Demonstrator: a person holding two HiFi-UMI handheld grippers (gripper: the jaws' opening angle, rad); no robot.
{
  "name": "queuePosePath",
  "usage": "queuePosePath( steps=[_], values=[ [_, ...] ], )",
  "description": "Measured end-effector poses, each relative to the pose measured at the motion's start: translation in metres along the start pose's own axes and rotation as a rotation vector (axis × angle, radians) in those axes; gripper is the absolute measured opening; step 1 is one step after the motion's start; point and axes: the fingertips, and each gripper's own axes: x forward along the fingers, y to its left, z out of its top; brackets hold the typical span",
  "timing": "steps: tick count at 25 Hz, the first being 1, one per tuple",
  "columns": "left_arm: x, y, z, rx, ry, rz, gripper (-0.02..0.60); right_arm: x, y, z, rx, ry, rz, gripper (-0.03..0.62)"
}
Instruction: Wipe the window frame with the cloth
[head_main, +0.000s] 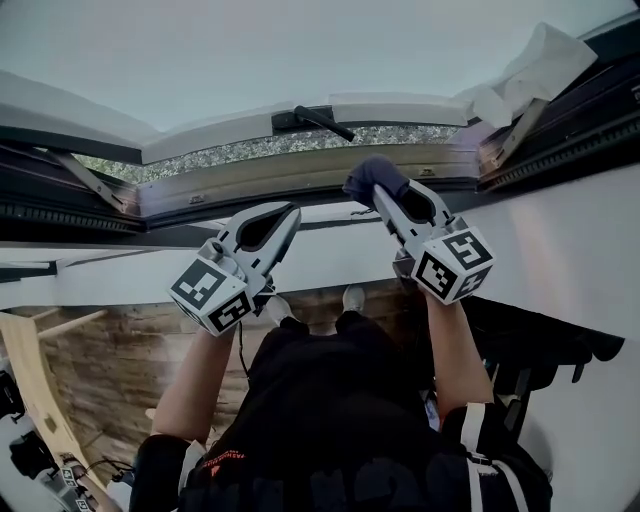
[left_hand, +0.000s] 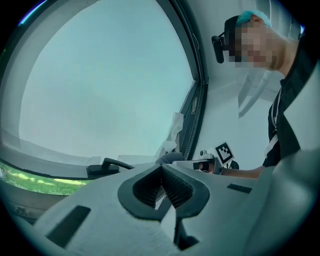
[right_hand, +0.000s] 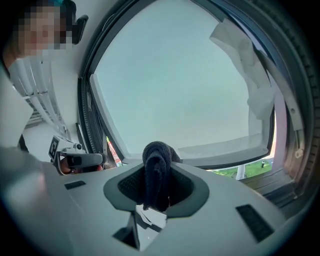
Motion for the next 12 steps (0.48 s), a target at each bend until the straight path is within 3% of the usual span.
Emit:
queuePosePath(
  steps=[12],
  values=[
    [0.000, -0.011, 0.023, 0.070, -0.030, -0.022, 0.018, -0.024, 0.018, 0.034, -0.046, -0.068, 0.015, 0.098]
  ],
)
